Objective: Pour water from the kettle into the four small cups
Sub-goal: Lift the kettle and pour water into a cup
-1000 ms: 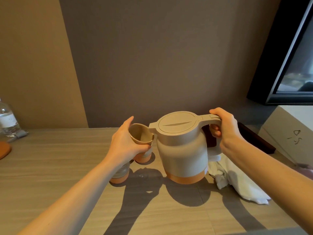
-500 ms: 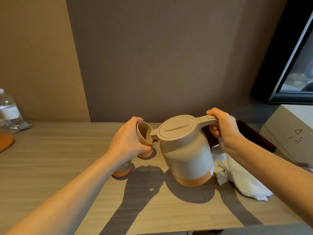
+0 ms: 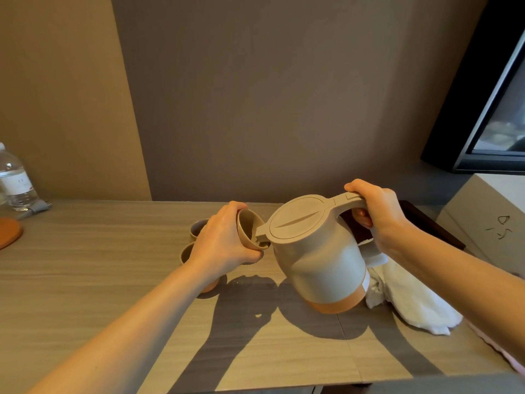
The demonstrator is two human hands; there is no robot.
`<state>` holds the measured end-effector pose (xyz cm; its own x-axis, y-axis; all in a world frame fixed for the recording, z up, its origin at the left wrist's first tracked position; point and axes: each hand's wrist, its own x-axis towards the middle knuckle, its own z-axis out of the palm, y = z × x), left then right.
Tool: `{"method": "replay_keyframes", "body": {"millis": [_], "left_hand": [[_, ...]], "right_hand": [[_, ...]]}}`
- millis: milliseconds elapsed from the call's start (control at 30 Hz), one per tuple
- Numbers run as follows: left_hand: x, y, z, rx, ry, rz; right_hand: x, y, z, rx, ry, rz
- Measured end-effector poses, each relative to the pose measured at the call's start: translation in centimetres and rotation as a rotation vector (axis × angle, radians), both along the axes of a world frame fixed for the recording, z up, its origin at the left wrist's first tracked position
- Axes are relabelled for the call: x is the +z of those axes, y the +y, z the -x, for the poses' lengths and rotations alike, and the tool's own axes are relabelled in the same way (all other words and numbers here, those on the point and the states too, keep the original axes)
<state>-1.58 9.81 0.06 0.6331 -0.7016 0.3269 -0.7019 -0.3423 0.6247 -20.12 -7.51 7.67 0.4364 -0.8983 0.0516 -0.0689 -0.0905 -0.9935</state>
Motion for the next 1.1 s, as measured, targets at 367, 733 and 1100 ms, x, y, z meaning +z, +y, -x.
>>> {"method": "replay_keyframes", "body": {"millis": [367,733,1100], "left_hand": [[-1.1,-0.2,-0.3,-0.004,0.019,0.016],[-1.9,-0.4,-0.4,0.000,0.018,0.014],[-1.8,-0.3,-0.4,-0.007,0.044,0.038]], "right_hand": [[-0.5,0.0,-0.1,-0.005,0.030,0.001],[-0.6,0.0,-0.2,0.001,0.046,0.014],[-0.6,-0.1,-0.2,-0.003,0.053,0.010]]}}
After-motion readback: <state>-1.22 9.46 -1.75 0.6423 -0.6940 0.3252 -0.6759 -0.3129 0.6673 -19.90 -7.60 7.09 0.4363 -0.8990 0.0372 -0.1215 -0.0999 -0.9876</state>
